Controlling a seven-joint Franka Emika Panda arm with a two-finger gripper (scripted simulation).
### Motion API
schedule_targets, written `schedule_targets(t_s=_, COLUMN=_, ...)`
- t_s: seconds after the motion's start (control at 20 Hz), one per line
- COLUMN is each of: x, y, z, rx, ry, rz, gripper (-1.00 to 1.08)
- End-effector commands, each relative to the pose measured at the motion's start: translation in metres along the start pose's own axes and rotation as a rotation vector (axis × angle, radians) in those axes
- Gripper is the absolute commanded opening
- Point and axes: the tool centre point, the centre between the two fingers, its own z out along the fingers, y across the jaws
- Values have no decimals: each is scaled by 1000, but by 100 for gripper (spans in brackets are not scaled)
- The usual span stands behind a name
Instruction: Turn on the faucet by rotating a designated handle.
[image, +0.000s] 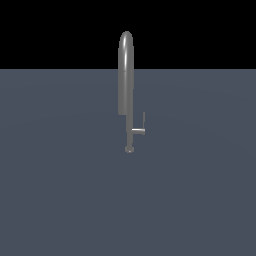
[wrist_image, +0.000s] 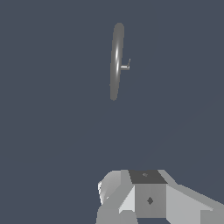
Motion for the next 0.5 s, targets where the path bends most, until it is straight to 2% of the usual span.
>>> schedule_targets(t_s=0.0, x=0, y=0, z=0, rx=0, ry=0, rz=0, gripper=-100)
schedule_targets(t_s=0.45, x=11, y=0, z=3, rx=28, ry=-27, rz=30, gripper=-100)
